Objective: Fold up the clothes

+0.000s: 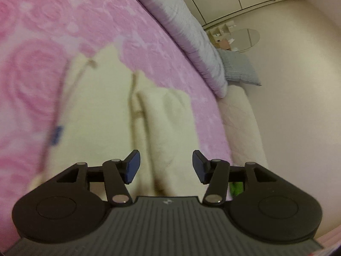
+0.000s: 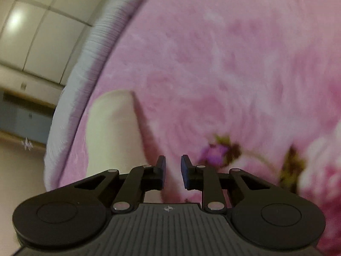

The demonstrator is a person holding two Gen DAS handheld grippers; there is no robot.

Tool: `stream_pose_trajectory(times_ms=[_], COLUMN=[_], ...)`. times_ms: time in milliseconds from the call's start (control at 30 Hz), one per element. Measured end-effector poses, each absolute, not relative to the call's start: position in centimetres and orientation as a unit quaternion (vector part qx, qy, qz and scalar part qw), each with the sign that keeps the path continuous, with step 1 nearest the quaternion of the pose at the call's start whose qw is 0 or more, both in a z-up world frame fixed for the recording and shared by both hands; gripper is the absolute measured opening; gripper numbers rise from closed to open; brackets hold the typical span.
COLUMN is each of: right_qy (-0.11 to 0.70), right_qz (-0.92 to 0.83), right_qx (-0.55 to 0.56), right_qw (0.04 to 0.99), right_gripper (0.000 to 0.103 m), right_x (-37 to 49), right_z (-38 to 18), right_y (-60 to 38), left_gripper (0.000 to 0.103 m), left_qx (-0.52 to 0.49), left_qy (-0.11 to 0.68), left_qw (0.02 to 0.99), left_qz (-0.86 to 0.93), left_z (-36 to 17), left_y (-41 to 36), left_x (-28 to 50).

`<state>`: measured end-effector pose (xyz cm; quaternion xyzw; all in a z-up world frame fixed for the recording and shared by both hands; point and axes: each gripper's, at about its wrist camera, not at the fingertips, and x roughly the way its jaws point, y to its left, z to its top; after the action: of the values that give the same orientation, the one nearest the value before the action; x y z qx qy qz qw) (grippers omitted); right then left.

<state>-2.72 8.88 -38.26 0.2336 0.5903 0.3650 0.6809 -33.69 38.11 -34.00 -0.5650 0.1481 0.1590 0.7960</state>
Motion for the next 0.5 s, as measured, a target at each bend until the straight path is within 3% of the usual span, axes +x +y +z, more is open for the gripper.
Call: stream_pose_trajectory(times_ms=[300, 500], right_qy=[0.593, 0.587], right_qz=[0.387, 0.387], right_qx=[0.198, 0.181], right_qw=[0.678, 0.688], right_gripper=[0.024, 0.024], right_x=[-3.3, -2.7], right_z=[-38.8, -38.5], right_y=[12.2, 12.4], left_gripper=[0.052, 0.059], left_qx=[-0.551, -0.556], left_qy=[0.226, 0.233], left_qw=[0.782, 0.785], left_qz=[0.184, 0.143], left_z=[-36.6, -37.6], left_y=[39.6, 40.4], left_x=[-30.2, -27.3])
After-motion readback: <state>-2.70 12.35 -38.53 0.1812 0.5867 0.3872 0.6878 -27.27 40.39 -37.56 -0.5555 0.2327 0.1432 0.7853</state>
